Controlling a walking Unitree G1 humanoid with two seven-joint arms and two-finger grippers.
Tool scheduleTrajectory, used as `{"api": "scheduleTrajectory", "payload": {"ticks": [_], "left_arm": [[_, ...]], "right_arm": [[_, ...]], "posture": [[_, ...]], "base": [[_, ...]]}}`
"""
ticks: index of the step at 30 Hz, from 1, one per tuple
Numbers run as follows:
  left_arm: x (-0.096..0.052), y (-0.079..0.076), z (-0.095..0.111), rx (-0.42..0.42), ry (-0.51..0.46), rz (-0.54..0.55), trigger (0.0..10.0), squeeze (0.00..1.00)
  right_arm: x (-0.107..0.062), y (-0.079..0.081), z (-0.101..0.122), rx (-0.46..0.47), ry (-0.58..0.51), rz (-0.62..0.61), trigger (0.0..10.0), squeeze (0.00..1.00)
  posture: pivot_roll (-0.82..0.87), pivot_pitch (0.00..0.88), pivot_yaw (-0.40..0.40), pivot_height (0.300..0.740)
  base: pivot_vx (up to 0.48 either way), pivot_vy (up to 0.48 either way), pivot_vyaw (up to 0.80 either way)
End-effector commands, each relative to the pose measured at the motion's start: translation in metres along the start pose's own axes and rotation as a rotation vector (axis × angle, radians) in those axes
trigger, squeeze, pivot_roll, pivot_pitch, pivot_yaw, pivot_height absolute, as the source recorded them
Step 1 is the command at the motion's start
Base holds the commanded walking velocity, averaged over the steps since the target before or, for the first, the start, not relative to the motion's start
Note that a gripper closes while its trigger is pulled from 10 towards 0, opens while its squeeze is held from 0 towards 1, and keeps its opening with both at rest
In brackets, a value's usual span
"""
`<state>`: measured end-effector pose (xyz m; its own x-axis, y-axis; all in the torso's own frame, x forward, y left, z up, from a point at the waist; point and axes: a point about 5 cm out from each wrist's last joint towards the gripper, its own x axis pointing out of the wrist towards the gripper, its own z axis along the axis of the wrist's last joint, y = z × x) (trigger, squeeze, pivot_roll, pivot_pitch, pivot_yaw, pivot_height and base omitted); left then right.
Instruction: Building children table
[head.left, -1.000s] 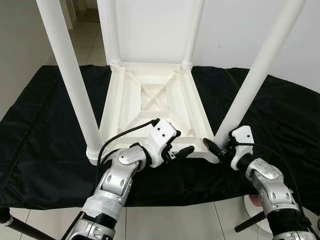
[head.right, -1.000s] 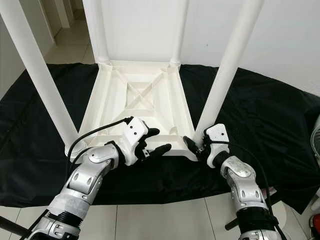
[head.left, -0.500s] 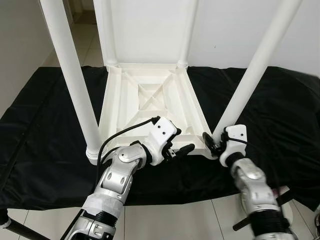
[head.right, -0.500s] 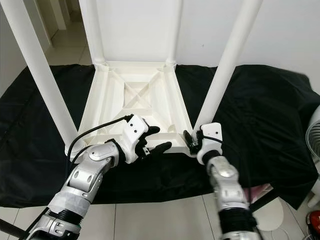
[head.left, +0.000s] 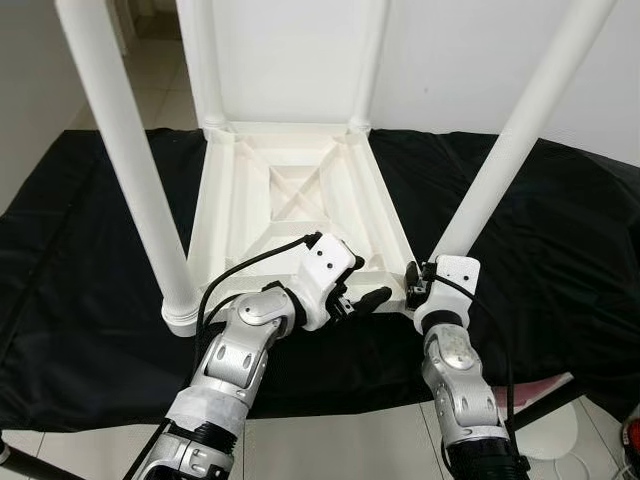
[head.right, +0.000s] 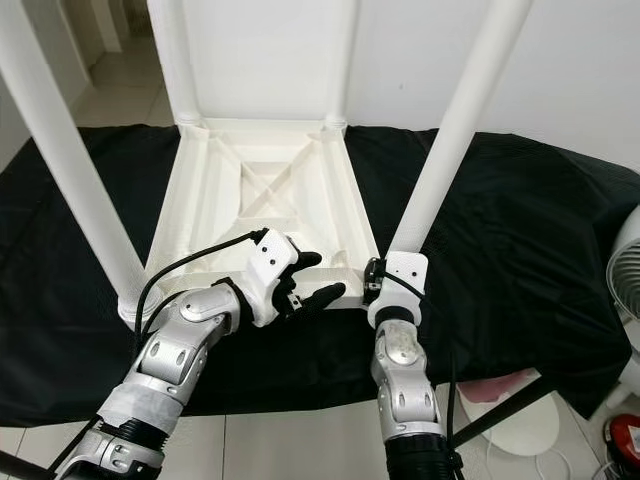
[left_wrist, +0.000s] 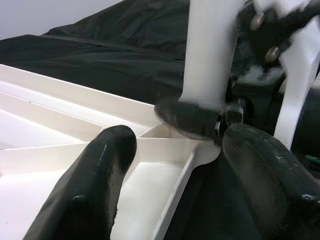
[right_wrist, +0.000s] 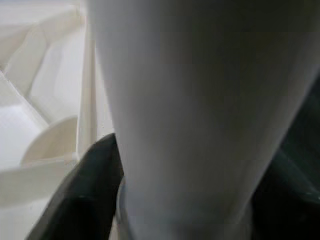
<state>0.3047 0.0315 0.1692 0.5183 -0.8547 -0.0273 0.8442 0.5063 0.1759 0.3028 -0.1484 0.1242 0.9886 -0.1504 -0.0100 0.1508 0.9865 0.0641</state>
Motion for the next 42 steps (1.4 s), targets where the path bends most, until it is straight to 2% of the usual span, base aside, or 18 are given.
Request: {"api": "scheduleTrajectory", "payload": {"ticks": [1, 4, 6, 10, 11, 12, 19, 21, 27, 28, 30, 31, 33, 34, 42], "left_arm": [[0.002, 0.005, -0.002, -0.001, 0.015, 0.123, 10.0, 0.00], [0.002, 0.005, -0.002, -0.002, 0.014, 0.122, 10.0, 0.00], [0.003, 0.004, -0.001, -0.005, 0.010, 0.124, 10.0, 0.00], [0.004, 0.004, -0.002, -0.007, 0.010, 0.125, 10.0, 0.00], [0.004, 0.003, -0.002, -0.008, 0.010, 0.123, 10.0, 0.00], [0.004, 0.003, -0.002, -0.008, 0.010, 0.123, 10.0, 0.00], [0.005, 0.003, -0.002, -0.007, 0.010, 0.118, 10.0, 0.00], [0.005, 0.003, -0.002, -0.007, 0.010, 0.118, 10.0, 0.00], [0.007, 0.004, 0.000, 0.002, 0.007, 0.113, 10.0, 0.00], [0.007, 0.004, 0.000, 0.003, 0.006, 0.114, 10.0, 0.00], [0.007, 0.004, 0.000, 0.005, 0.005, 0.114, 10.0, 0.00], [0.007, 0.004, 0.000, 0.005, 0.005, 0.111, 10.0, 0.00], [0.007, 0.003, 0.001, 0.006, 0.005, 0.110, 10.0, 0.00], [0.006, 0.003, 0.000, 0.009, 0.007, 0.105, 10.0, 0.00], [0.000, -0.001, -0.008, 0.033, 0.052, 0.048, 10.0, 0.00]], "right_arm": [[-0.003, -0.004, -0.012, 0.020, 0.056, -0.007, 10.0, 1.00], [-0.002, -0.006, -0.008, 0.039, 0.034, 0.003, 10.0, 1.00], [-0.002, -0.008, -0.002, 0.080, -0.014, 0.077, 10.0, 1.00], [-0.004, -0.015, 0.004, 0.070, -0.063, 0.176, 10.0, 1.00], [-0.003, -0.034, 0.010, 0.003, -0.076, 0.254, 10.0, 0.00], [-0.002, -0.041, 0.012, -0.017, -0.073, 0.286, 10.0, 0.00], [0.003, -0.056, 0.021, -0.114, -0.073, 0.435, 10.0, 0.00], [0.003, -0.056, 0.021, -0.114, -0.073, 0.435, 10.0, 0.00], [0.009, -0.048, 0.020, -0.151, -0.059, 0.624, 10.0, 0.00], [0.011, -0.044, 0.017, -0.164, -0.047, 0.658, 7.8, 0.00], [0.011, -0.042, 0.015, -0.174, -0.039, 0.680, 7.8, 0.00], [0.012, -0.041, 0.013, -0.182, -0.026, 0.704, 3.8, 0.00], [0.013, -0.040, 0.012, -0.187, -0.018, 0.718, 3.8, 0.00], [0.013, -0.040, 0.011, -0.187, -0.011, 0.725, 0.0, 0.00], [0.015, -0.043, 0.003, -0.185, 0.017, 0.753, 0.0, 0.00]], "posture": [[0.00, 0.056, -0.028, 0.740], [0.00, 0.057, -0.028, 0.740], [0.00, 0.056, -0.034, 0.740], [0.00, 0.057, -0.034, 0.740], [-0.01, 0.055, -0.034, 0.740], [-0.01, 0.055, -0.034, 0.740], [-0.01, 0.050, -0.030, 0.740], [-0.01, 0.050, -0.030, 0.740], [0.00, 0.033, -0.027, 0.740], [0.01, 0.028, -0.026, 0.740], [0.01, 0.028, -0.026, 0.740], [0.01, 0.024, -0.025, 0.740], [0.01, 0.024, -0.025, 0.740], [0.01, 0.022, -0.025, 0.740], [0.02, 0.018, -0.024, 0.740]], "base": [[0.000, 0.000, 0.00], [0.000, 0.000, 0.00], [0.000, 0.000, 0.00], [0.000, 0.000, 0.00], [0.000, 0.000, 0.00], [0.000, 0.000, 0.00], [0.000, 0.000, 0.00], [0.000, 0.000, 0.00], [0.000, 0.000, 0.00], [0.000, 0.000, 0.00], [0.000, 0.000, 0.00], [0.000, 0.000, 0.00], [0.000, 0.000, 0.00], [0.000, 0.000, 0.00], [0.000, 0.000, 0.00]]}}
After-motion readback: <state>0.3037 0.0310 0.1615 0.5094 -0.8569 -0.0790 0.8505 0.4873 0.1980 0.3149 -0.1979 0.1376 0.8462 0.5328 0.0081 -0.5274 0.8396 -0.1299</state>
